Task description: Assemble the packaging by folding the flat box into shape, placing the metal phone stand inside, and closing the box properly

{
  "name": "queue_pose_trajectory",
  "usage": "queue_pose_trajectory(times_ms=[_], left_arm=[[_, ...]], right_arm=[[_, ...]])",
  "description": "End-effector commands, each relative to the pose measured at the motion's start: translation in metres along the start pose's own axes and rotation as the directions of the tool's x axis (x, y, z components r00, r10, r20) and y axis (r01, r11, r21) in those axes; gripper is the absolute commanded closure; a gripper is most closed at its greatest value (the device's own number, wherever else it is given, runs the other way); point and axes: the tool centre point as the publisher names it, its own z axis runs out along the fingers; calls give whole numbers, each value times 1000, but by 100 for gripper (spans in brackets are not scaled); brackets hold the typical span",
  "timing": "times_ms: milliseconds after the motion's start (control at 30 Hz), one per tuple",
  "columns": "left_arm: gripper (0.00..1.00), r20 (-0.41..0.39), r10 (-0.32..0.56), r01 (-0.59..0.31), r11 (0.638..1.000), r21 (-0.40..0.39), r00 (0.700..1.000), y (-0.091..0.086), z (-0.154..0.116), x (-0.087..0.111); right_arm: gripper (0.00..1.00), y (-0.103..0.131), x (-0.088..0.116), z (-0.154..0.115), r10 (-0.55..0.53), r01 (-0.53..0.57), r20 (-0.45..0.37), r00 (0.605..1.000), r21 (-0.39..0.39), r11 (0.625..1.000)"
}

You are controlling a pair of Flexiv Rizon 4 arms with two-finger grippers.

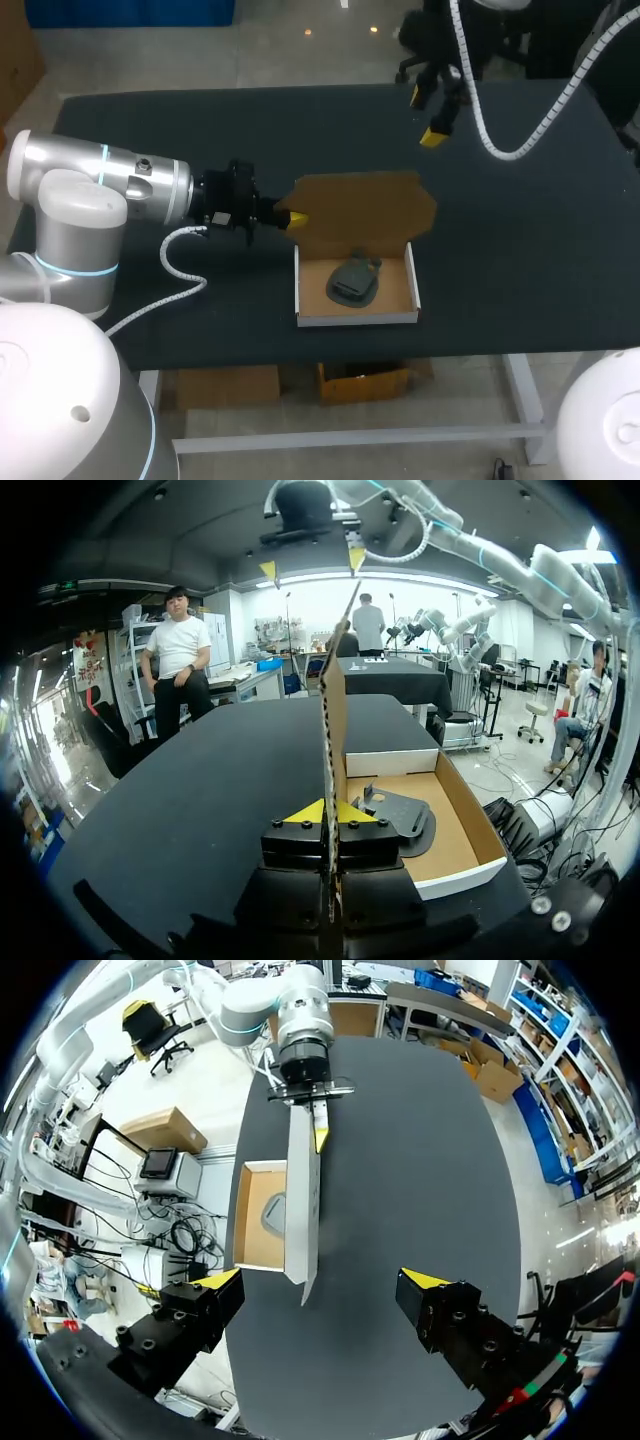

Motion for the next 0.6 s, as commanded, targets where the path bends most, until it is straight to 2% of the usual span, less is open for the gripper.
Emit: queue_pose_trajectory(times_ms=[33, 100, 133, 200, 300, 467, 567, 600], left_arm=[[100, 0, 1, -1, 1000, 2, 1000, 1, 0, 0], [100, 0, 1, -1, 1000, 2, 1000, 1, 0, 0], [100, 0, 1, -1, 1000, 2, 1000, 1, 0, 0], [100, 0, 1, -1, 1000, 2, 1000, 1, 0, 0], [100, 0, 1, -1, 1000, 2, 1000, 1, 0, 0], [100, 0, 1, -1, 1000, 2, 1000, 1, 0, 0], [100, 0, 1, -1, 1000, 2, 1000, 1, 0, 0], [100, 0, 1, -1, 1000, 2, 1000, 1, 0, 0]], right_arm=[[0, 14, -10, 7, 3, -3, -12, 1000, 44, 999], [0, 17, -13, 9, 8, -7, -10, 1000, 63, 998], [4, 19, -15, 10, 9, -8, -11, 1000, 69, 998], [19, 21, -17, 11, 10, -10, -12, 1000, 78, 997], [30, 24, -20, 12, 12, -11, -13, 1000, 93, 996], [30, 36, -26, 18, 5, -4, -14, 1000, 117, 993], [34, 42, -30, 21, 1, 1, -16, 1000, 122, 993], [39, 44, -31, 23, 0, 2, -16, 1000, 127, 992]])
